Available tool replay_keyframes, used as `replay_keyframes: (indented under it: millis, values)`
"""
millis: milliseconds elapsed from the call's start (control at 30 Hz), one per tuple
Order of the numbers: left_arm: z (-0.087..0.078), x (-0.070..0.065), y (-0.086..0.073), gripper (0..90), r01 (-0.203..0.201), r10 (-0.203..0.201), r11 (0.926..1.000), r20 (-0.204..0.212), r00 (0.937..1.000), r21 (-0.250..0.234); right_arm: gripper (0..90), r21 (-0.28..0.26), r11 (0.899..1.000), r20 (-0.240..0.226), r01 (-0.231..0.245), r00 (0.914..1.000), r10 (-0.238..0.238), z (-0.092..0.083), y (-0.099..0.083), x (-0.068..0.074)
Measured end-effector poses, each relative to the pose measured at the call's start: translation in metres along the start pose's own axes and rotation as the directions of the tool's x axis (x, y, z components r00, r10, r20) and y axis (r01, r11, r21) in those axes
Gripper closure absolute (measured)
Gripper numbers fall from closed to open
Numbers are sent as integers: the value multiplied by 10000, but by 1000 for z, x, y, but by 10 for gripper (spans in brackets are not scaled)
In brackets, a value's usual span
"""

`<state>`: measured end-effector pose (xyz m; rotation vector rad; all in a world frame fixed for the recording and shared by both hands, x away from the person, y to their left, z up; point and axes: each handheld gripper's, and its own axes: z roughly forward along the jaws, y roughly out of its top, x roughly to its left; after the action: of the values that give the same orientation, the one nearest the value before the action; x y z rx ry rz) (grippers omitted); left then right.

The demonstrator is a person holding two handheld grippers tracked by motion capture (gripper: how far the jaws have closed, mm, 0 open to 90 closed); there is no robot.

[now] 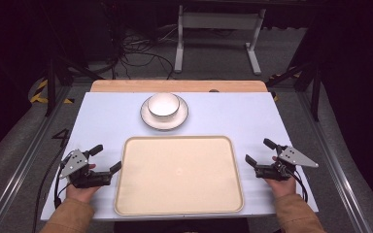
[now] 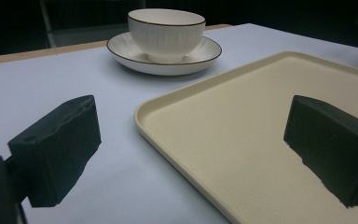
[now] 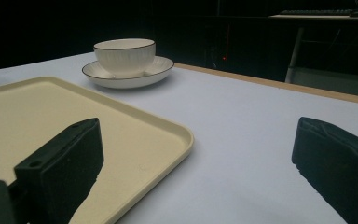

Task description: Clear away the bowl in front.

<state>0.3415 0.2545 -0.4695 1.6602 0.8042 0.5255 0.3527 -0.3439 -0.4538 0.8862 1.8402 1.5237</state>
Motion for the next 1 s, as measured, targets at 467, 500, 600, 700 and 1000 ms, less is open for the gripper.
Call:
replay_keyframes:
  millis: [467, 500, 600, 700, 1000]
  values:
    - [-1, -1, 2, 34, 70, -70, 10000, 64, 10000, 9, 26, -22, 9999, -47, 100, 9999, -100, 0, 0, 1]
    - [-1, -2, 3, 35, 60, -60, 10000, 88, 9999, -7, 26, -11, 9999, -45, 100, 9999, -100, 0, 0, 1]
    - [-2, -5, 6, 52, -15, 16, 10000, 224, 9997, -79, 26, -5, 10000, -33, 83, 10000, -83, 0, 0, 1]
    - [-3, -7, 12, 49, 52, -45, 9997, 303, 9995, -241, 26, 0, 10000, -18, 56, 10000, -56, 1, 0, 0]
    - [-5, -12, 35, 45, 524, -470, 9970, 924, 9946, -570, 26, 3, 10000, 27, -22, 10000, 22, 2, -1, 0]
